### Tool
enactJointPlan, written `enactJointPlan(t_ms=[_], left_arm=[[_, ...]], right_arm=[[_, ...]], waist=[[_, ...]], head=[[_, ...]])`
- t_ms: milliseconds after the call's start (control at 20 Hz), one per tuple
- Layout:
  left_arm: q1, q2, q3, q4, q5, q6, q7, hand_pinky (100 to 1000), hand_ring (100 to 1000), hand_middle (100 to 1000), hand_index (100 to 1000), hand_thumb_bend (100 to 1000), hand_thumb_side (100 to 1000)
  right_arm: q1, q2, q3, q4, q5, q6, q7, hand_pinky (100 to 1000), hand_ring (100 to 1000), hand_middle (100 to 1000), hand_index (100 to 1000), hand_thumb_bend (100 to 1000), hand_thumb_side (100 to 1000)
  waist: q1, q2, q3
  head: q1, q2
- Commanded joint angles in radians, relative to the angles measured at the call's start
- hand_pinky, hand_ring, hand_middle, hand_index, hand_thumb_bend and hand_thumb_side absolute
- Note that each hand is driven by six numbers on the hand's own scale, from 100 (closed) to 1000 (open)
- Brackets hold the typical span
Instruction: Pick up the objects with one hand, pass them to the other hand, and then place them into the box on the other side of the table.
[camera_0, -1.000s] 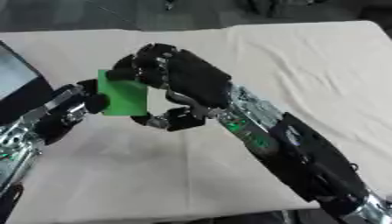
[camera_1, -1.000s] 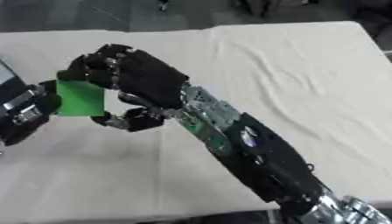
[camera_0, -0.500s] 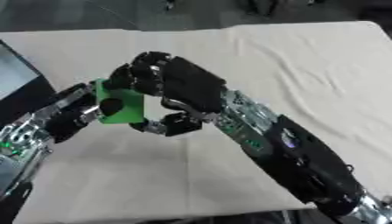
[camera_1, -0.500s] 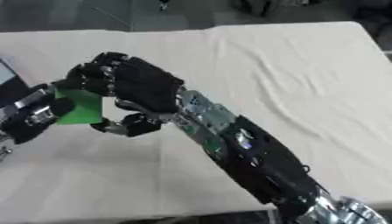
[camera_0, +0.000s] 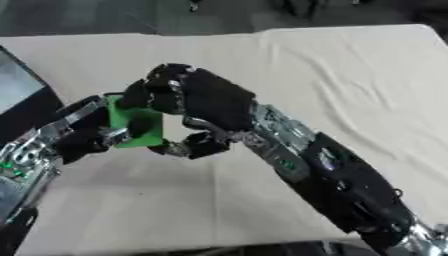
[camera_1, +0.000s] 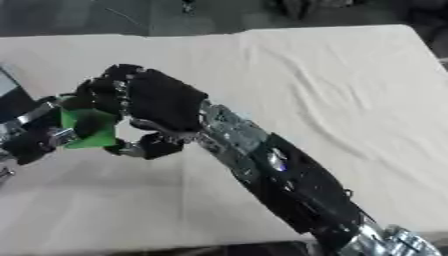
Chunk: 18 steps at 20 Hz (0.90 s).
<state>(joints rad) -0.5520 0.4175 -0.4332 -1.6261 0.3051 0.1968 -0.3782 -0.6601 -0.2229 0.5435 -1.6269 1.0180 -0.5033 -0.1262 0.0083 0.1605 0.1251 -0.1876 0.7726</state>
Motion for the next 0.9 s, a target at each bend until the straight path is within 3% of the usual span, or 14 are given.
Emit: enactJointPlan(t_ms=[50,300,400,600,650,900], left_arm=[[-0.013,0.007,-0.003,-0.026,0.018,0.012,0.012,666,752,497,519,228,405],[0.001,0.039,-0.002,0.005,0.021,0.039,-0.001,662,748,493,520,234,409],[0.012,0.058,0.002,0.025,0.013,0.046,-0.014,660,744,492,521,234,408],[0.029,0.082,0.019,0.063,-0.008,0.047,-0.026,657,739,491,521,237,403],[0.037,0.090,0.029,0.074,-0.016,0.050,-0.022,645,736,488,516,261,392],[0.063,0.156,0.150,0.131,-0.093,0.092,0.050,629,738,496,522,293,348]], right_arm=[[-0.010,-0.002,-0.011,0.003,0.016,0.015,-0.004,739,673,625,751,376,177],[0.002,-0.005,-0.019,0.009,0.045,0.052,-0.013,770,737,768,863,493,386],[0.010,-0.008,-0.027,0.007,0.053,0.072,-0.025,784,757,819,895,514,408],[0.023,-0.014,-0.037,-0.009,0.079,0.105,-0.071,801,781,841,921,532,403],[0.030,-0.013,-0.044,-0.018,0.079,0.112,-0.082,796,777,844,910,539,359],[0.077,-0.028,-0.116,-0.092,0.039,0.166,-0.162,771,735,786,868,487,259]], waist=[[0.005,-0.016,-0.001],[0.009,-0.017,-0.006],[0.011,-0.017,-0.008],[0.011,-0.017,-0.009],[0.011,-0.017,-0.008],[0.007,-0.022,-0.003]], head=[[0.000,-0.003],[0.004,-0.003],[0.004,-0.003],[0.001,-0.003],[-0.003,-0.003],[-0.019,-0.003]])
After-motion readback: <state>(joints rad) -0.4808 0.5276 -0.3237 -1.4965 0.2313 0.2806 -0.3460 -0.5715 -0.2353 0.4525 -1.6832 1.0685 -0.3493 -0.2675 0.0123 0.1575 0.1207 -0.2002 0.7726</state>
